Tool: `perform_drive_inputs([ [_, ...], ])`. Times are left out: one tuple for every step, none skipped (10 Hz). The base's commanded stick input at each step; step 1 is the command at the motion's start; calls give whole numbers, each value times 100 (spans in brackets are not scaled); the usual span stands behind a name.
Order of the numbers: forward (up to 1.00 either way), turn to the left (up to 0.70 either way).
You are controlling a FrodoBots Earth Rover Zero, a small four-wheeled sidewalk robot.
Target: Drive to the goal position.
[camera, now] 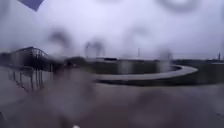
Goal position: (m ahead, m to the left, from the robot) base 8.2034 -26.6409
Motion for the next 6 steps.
perform_drive_inputs([
  [0, -70],
  [0, -70],
  [0, -70],
  [0, -70],
  [0, -70],
  [0, -70],
])
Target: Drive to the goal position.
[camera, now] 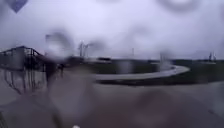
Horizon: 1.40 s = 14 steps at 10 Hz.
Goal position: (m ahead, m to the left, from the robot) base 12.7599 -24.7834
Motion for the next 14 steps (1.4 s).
perform_drive_inputs([
  [0, -70],
  [0, -70],
  [0, -70],
  [0, -70],
  [0, -70],
  [0, -70],
  [0, -70],
  [0, -70],
  [0, -70],
  [0, -70],
  [0, -70],
  [0, -70],
  [0, -70],
  [0, -70],
])
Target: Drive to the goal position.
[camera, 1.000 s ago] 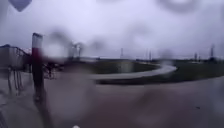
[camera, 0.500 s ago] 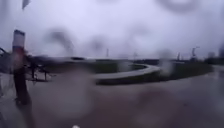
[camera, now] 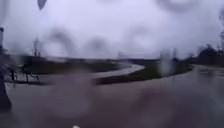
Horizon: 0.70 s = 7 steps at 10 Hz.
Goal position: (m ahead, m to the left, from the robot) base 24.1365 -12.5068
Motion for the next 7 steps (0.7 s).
perform_drive_inputs([
  [0, -70],
  [0, -70],
  [0, -70],
  [0, -70],
  [0, -70],
  [0, -70],
  [0, -70],
])
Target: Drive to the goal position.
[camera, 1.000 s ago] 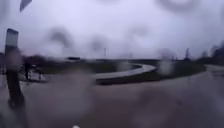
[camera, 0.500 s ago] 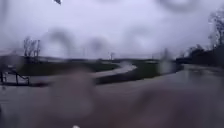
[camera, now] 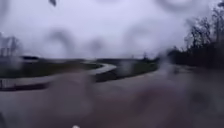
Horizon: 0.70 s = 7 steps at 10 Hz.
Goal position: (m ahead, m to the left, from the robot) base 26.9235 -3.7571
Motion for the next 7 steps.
perform_drive_inputs([
  [0, -70],
  [0, -70],
  [0, -70],
  [0, -70],
  [0, -70],
  [0, -70],
  [0, -70],
])
